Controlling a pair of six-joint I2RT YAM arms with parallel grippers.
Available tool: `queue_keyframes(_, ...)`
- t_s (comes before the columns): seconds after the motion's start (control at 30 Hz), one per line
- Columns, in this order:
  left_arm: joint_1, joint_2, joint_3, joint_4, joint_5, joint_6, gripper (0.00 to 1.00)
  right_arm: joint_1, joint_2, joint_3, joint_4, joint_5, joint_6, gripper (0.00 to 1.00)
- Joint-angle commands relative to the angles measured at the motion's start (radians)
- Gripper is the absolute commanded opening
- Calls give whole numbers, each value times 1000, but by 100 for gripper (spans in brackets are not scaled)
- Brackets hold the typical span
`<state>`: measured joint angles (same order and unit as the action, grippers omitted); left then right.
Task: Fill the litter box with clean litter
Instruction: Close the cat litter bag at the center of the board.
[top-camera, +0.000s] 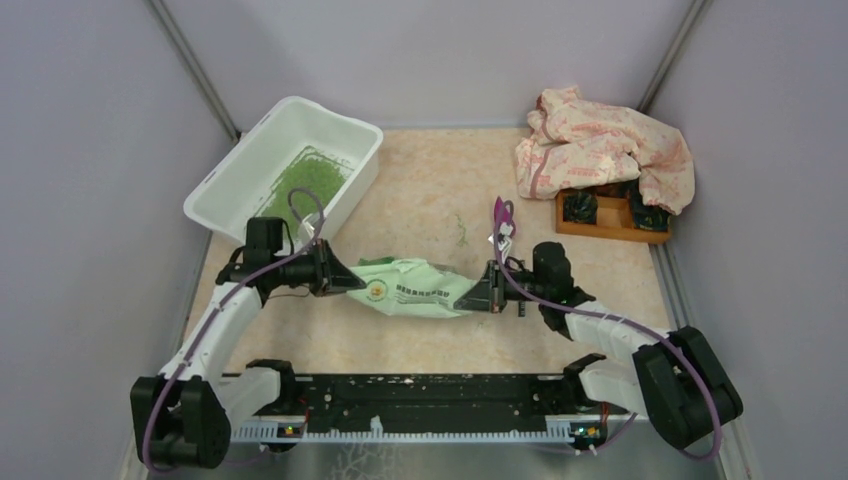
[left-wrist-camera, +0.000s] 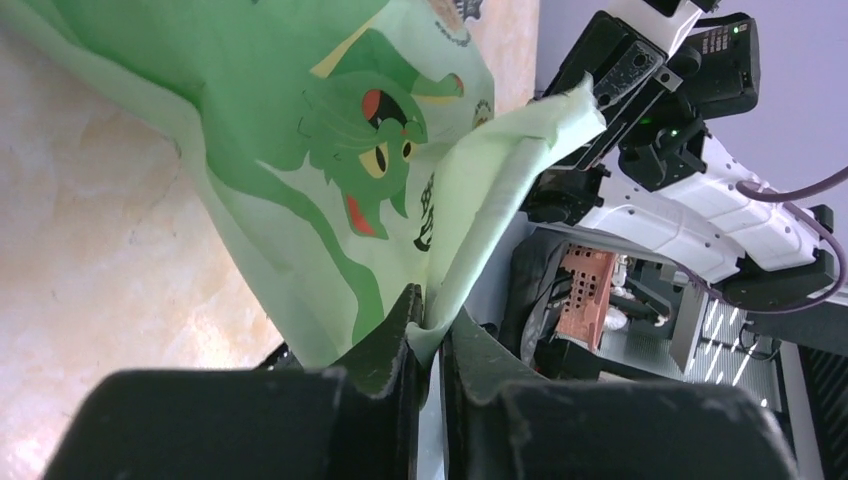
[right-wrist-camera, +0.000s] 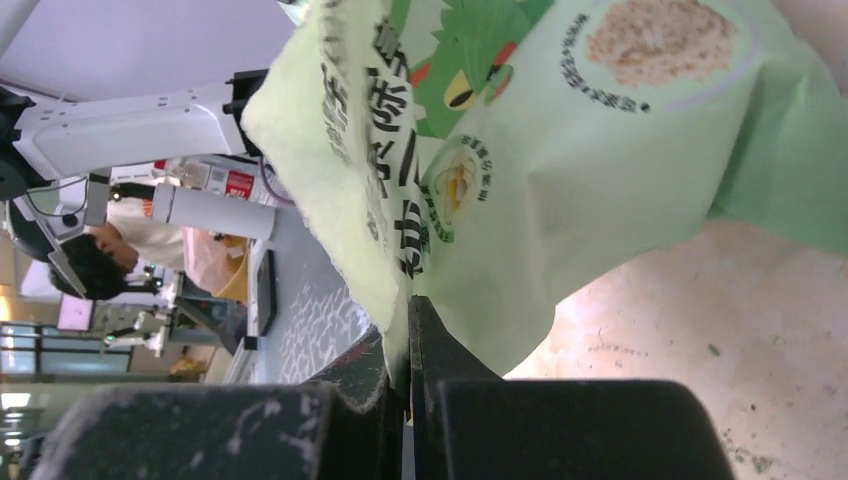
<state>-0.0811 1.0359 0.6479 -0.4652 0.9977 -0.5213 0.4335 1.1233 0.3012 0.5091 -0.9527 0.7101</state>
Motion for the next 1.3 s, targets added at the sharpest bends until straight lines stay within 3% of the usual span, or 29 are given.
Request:
queue_keyframes(0.0,9,-57,-4,-155,-66,50,14,-6,-3,-45,-91,-31,-16,0)
queue_keyframes(0.17,9,-112,-25,-274,-217,13,16,-3,1,-88,-165,-21,-47,0)
queue_keyframes(0.37,9,-119,-71,-375,-366,-25,12,39,42,-73,-277,65,-130,0)
queue_keyframes(0.67,-4,-109,-130,-296,-393,-99,10,75,114,-49,-270,108,-163,0)
queue_keyframes(0.8,-5,-149,-67,-306,-408,-138,10,78,129,-26,-280,118,-169,0)
queue_keyframes(1.0,-5,-269,120,-415,-540,-168,12,79,126,-9,-297,123,-175,0)
queue_keyframes(1.27,-7,-314,216,-421,-413,-219,12,79,131,4,-301,129,-173,0)
